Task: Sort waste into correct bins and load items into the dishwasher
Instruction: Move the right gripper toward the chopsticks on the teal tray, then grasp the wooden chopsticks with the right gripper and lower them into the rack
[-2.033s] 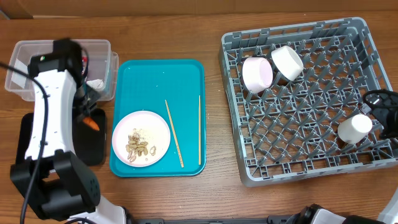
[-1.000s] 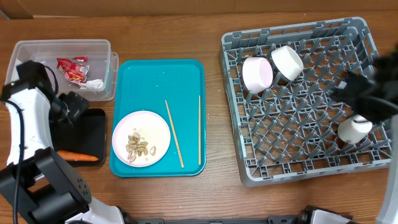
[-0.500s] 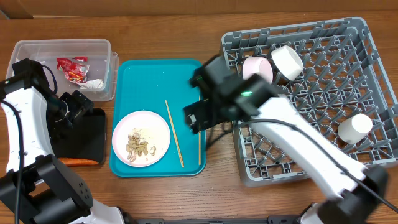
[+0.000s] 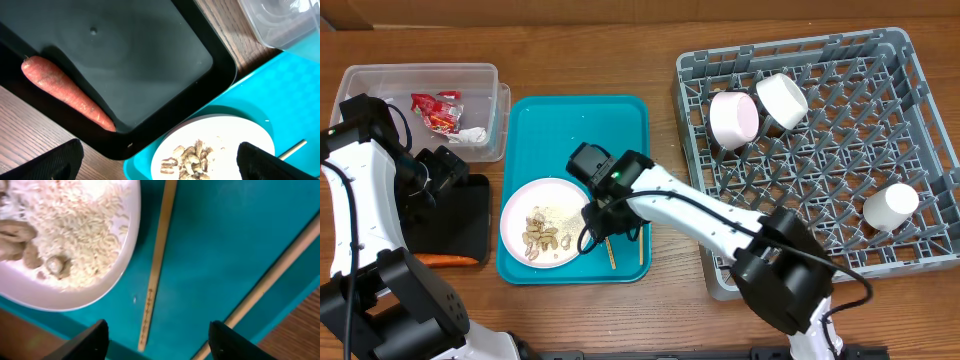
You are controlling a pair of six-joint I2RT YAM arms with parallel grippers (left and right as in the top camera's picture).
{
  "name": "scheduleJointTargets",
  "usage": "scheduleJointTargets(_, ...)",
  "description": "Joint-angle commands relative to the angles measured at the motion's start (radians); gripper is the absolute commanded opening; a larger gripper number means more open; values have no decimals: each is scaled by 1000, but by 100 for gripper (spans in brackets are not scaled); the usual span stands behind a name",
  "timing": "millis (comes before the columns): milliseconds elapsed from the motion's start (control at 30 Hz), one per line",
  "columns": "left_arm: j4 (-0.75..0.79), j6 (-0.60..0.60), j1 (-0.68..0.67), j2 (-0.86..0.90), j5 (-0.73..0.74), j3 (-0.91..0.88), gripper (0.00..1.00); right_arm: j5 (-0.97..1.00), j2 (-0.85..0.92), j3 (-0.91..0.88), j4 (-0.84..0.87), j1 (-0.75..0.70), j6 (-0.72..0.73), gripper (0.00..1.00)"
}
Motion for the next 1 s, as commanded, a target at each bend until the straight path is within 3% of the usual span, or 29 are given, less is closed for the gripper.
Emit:
scheduleJointTargets(0,3,15,6,-21,-15,14,100,41,42,-1,18,26,18,66)
scheduleJointTargets(167,4,15,6,-21,-15,14,100,63,87,-2,32,46,19,65)
scheduleJointTargets(400,4,15,6,-21,-15,14,100,92,153,-5,50,52,48,53)
scheduleJointTargets(800,4,15,6,-21,-15,14,100,95,159,7,38,49,67,11)
scheduleJointTargets(967,5,15,6,-21,-15,14,100,95,132,61,-8,17,66,4)
